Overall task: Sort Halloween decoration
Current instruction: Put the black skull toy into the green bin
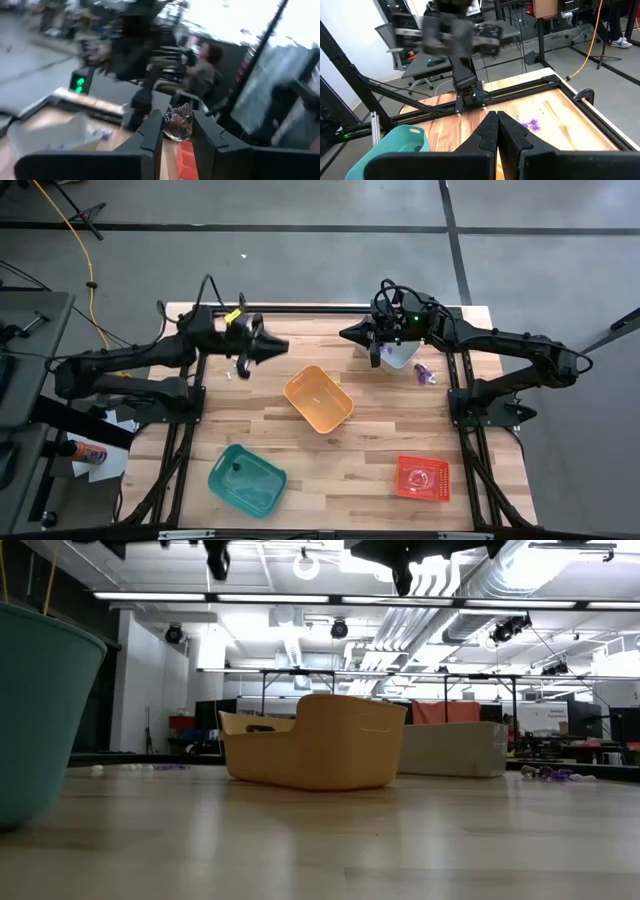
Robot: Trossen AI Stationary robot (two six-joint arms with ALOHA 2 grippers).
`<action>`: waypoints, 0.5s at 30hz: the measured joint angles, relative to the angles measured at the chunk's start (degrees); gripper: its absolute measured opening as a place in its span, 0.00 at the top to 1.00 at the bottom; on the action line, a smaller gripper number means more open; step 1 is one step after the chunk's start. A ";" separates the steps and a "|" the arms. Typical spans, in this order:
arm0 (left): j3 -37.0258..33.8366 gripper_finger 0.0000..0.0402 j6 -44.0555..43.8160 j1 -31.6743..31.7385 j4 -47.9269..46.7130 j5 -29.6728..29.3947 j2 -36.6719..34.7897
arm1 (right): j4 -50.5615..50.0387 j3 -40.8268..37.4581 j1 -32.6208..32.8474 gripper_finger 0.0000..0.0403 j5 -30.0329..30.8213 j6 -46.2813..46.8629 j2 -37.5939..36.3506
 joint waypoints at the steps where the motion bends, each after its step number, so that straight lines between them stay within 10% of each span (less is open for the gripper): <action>1: 0.73 0.86 1.98 -1.42 -0.47 -0.90 -0.04 | 0.00 0.00 0.00 1.00 0.00 0.00 0.00; 15: 4.80 0.86 9.01 -4.54 -7.82 -9.92 0.00 | 0.02 0.00 0.04 1.00 0.00 0.28 0.00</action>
